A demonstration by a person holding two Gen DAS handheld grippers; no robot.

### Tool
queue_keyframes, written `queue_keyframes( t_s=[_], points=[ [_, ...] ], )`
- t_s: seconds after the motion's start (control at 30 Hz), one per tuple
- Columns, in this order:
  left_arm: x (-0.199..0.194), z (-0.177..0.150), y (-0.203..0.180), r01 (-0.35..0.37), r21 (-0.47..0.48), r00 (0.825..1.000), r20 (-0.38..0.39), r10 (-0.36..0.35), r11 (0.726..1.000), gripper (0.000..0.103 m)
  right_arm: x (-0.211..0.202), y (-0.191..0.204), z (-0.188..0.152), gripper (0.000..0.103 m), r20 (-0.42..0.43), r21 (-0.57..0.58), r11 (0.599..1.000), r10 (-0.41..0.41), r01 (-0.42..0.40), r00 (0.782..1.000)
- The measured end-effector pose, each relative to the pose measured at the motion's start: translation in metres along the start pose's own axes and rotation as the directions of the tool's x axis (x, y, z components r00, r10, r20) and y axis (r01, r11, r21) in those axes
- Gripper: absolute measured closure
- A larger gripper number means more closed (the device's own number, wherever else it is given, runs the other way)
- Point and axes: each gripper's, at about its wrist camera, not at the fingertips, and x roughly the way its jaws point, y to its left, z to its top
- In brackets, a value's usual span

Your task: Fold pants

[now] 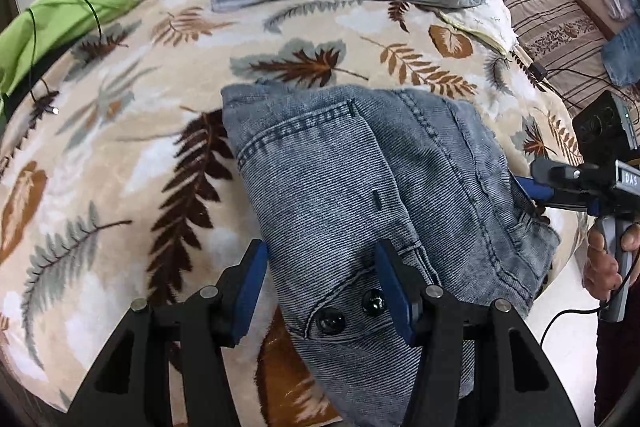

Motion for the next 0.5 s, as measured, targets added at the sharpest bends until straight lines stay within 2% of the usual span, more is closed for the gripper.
queue_keyframes(
  t_s=[0.03,0.07,0.1,0.13,0.17,0.3,0.5],
  points=[
    [0.003,0.001,0.001,0.005,-0.003,1.0,-0.005,-0.005,1.0,0.046,0.002,0.002,0.0,0.052,-0.006,-0.018,0.999,-0.028,0.028,1.0],
    [0.007,0.0,0.003,0.014,-0.005,1.0,-0.014,-0.014,1.0,0.046,0.009,0.003,0.001,0.064,-0.01,-0.035,0.997,-0.076,0.075,0.997],
    [0.01,0.0,0.004,0.018,-0.01,1.0,-0.019,-0.018,1.0,0.046,0.011,0.002,0.0,0.08,-0.011,-0.033,0.994,-0.103,0.103,0.995],
    [0.011,0.0,0.005,0.023,-0.018,1.0,-0.02,-0.023,1.0,0.047,0.014,0.0,0.001,0.089,-0.007,-0.022,0.991,-0.133,0.133,0.991],
    [0.01,0.0,0.004,0.031,-0.021,0.999,-0.011,-0.031,0.999,0.048,0.015,-0.001,0.0,0.093,0.008,-0.017,0.988,-0.15,0.151,0.989],
    [0.006,0.001,-0.009,0.008,0.036,1.0,0.002,-0.008,0.999,0.05,0.005,0.019,-0.008,0.098,0.073,-0.1,0.964,-0.239,0.245,0.968],
    [0.002,0.004,-0.04,-0.016,0.112,0.999,0.03,0.012,0.994,0.05,-0.047,0.028,-0.017,0.1,0.18,-0.088,0.967,-0.22,0.238,0.959]
  ],
)
